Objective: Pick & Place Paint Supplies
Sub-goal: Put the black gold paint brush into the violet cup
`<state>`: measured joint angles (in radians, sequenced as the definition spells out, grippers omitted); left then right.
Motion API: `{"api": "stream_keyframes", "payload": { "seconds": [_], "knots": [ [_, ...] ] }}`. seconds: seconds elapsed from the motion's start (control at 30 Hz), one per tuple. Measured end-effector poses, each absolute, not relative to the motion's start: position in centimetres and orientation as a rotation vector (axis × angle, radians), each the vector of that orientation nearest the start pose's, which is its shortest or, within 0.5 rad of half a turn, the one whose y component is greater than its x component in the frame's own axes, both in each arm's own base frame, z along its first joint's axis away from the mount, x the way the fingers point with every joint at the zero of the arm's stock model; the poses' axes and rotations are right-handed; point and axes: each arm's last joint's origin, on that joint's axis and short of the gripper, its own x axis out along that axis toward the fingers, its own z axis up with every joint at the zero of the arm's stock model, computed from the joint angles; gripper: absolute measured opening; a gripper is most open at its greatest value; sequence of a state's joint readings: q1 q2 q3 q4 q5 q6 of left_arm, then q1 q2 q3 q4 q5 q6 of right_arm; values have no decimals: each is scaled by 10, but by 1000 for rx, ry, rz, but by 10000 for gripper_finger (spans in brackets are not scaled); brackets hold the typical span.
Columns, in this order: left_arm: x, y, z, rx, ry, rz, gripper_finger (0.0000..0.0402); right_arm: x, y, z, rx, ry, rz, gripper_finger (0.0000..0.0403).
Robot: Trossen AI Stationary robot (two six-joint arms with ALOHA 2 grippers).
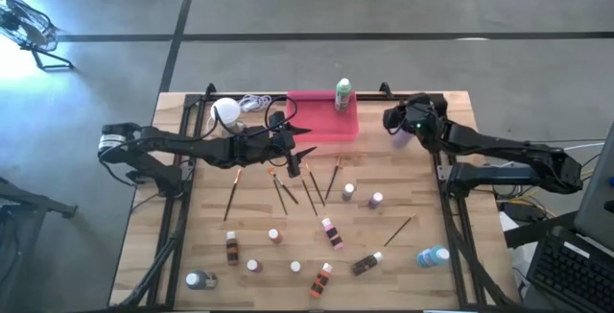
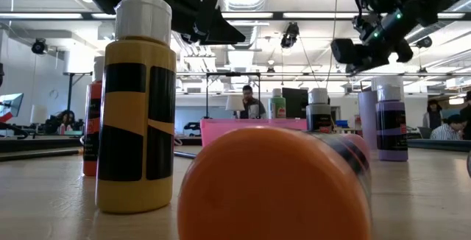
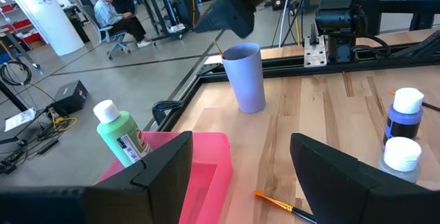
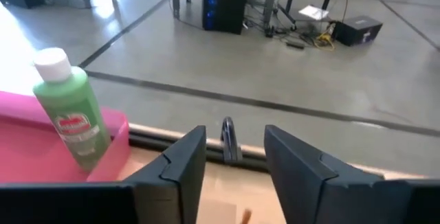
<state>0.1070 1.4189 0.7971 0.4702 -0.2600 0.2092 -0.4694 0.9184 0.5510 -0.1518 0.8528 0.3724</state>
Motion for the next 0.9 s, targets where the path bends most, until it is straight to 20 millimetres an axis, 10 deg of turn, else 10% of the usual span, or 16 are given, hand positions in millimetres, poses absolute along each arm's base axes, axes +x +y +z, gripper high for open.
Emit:
{"api": "stream_keyframes", "payload": {
  "seconds": [0.43, 0.9],
  "knots": [
    [306, 40, 255, 219, 202, 348, 250, 169, -100, 323, 97, 224, -1096, 173],
    [306, 41, 253, 220, 217, 347, 250, 169, -56, 387, -39, 353, -602, 112]
  ]
}}
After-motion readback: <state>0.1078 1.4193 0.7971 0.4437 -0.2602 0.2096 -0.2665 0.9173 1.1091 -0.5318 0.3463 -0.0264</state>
